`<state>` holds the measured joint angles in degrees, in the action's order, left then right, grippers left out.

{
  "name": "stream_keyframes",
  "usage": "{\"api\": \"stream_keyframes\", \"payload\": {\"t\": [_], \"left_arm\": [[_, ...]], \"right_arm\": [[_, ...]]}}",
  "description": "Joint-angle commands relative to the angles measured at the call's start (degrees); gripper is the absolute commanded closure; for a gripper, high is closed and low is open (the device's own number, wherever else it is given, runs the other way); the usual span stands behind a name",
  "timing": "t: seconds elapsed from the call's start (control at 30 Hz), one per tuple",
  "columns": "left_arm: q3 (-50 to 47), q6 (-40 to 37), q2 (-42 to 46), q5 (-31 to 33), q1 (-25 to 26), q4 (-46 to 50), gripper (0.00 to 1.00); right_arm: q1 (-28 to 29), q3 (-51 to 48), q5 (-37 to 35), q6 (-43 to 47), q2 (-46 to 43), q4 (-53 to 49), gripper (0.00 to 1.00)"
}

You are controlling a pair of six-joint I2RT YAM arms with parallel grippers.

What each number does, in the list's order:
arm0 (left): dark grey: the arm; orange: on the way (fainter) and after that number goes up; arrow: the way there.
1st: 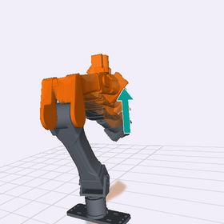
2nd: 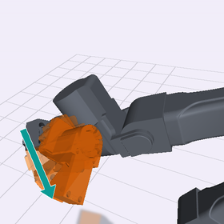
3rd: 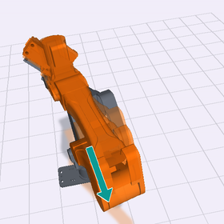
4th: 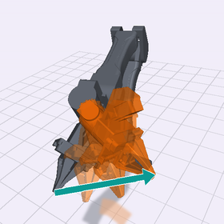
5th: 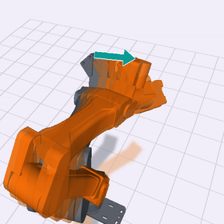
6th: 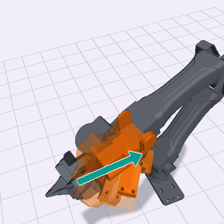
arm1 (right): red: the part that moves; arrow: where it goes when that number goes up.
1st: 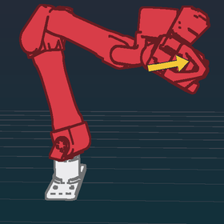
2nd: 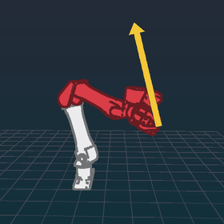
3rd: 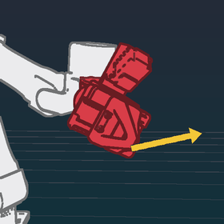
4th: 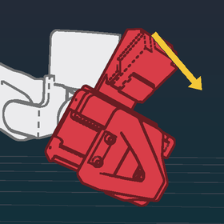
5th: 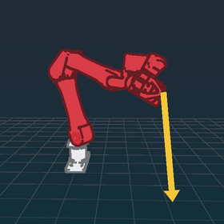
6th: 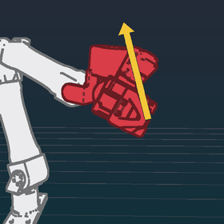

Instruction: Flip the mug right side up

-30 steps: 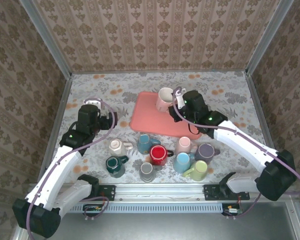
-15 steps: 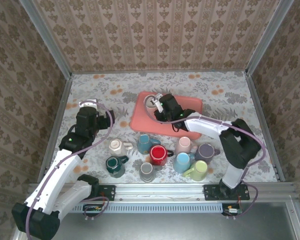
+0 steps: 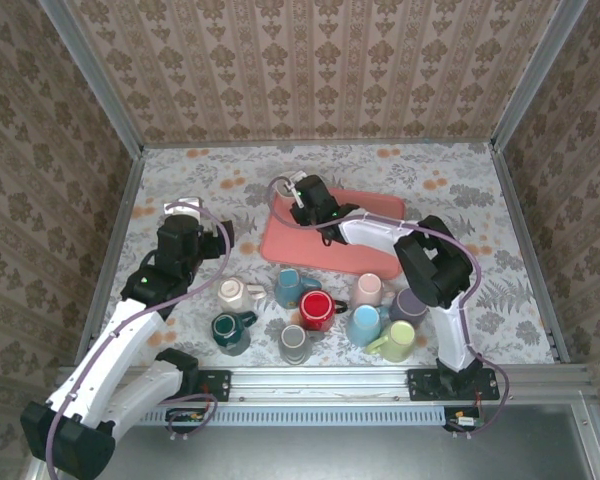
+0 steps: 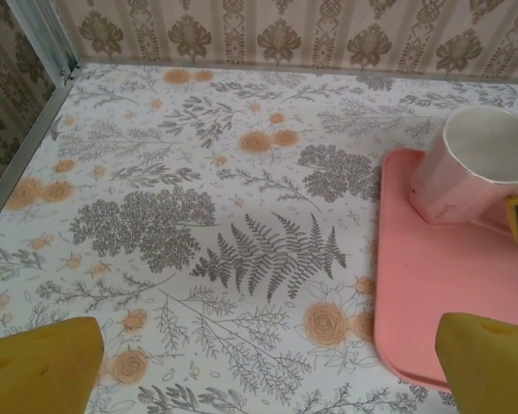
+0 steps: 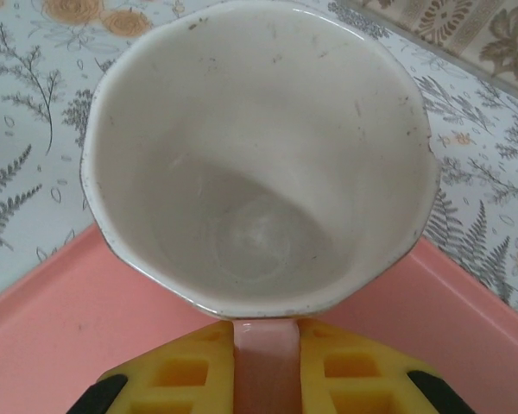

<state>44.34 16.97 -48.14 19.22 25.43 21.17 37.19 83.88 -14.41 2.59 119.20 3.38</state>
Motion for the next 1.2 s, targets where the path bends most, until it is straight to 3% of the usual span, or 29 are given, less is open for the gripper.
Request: {"api": "stream_keyframes", "payload": {"t": [0.0, 0.23, 0.4, 0.6, 0.9, 1.03, 1.17], "left_arm": [[-0.5, -1.4, 0.6, 1.7, 0.3, -1.1, 0.00], [-0.6, -2.2, 0.6, 1.9, 0.3, -1.2, 0.00], [-0.4, -2.6, 0.1, 1.9, 2.1, -1.0, 0.00], [0.5, -3.3, -0.6, 2.0, 2.2, 0.2, 0.00], [1.6, -3.6, -2.3, 1.7, 2.3, 1.9, 0.00], [4.4, -1.7, -4.8, -2.9, 1.9, 6.0, 0.00], [9.4, 5.4, -8.2, -4.4, 1.9, 14.6, 0.00]], "right_arm": [[0.5, 5.9, -1.1, -2.0, 1.9, 1.6, 1.00], [0.3, 10.5, -1.6, -3.9, 5.3, -2.9, 0.96], [0.3, 10.3, -1.2, -4.5, 5.6, -3.4, 0.72], [0.3, 9.1, 0.4, -5.0, 3.9, -2.5, 0.56], [0.2, 2.5, 2.6, -4.5, -4.4, 0.0, 0.30], [0.3, -2.1, 4.1, -5.5, -11.3, 0.4, 0.27], [0.6, -6.0, 4.0, -8.3, -19.8, -2.5, 0.28]]}}
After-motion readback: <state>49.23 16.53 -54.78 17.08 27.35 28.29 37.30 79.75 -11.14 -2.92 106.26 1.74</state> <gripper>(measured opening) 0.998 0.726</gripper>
